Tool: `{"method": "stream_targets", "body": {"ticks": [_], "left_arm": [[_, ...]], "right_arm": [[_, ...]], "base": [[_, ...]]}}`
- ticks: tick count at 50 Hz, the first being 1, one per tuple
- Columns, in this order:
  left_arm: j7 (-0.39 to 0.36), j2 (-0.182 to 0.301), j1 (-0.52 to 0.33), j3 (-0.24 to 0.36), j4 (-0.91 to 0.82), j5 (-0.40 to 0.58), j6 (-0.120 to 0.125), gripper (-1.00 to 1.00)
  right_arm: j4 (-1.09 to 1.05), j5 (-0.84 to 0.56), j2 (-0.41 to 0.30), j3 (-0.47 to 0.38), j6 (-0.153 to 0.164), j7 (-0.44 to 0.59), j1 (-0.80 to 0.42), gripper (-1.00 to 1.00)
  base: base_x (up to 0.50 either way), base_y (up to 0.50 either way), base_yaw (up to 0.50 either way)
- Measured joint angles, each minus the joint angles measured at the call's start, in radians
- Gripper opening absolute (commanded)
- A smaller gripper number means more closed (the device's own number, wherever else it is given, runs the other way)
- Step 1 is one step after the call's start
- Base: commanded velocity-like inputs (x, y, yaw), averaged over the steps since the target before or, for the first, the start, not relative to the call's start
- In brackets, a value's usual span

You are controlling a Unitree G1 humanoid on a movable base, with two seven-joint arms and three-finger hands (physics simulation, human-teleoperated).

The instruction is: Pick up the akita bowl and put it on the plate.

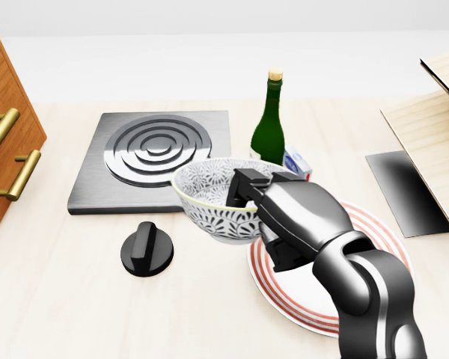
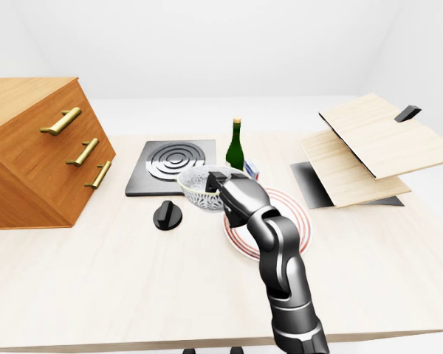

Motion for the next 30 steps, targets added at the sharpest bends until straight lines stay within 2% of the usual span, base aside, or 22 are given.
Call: {"method": "stream_targets", "body": {"ticks": [30], "left_arm": [[0.0, 0.0, 0.0, 0.001, -0.001, 0.001, 0.0, 1.0]], "right_arm": [[0.019, 0.058, -0.051, -0.056, -0.019, 0.0, 0.048, -1.0]], "base": [[0.0, 0.0, 0.0]]}}
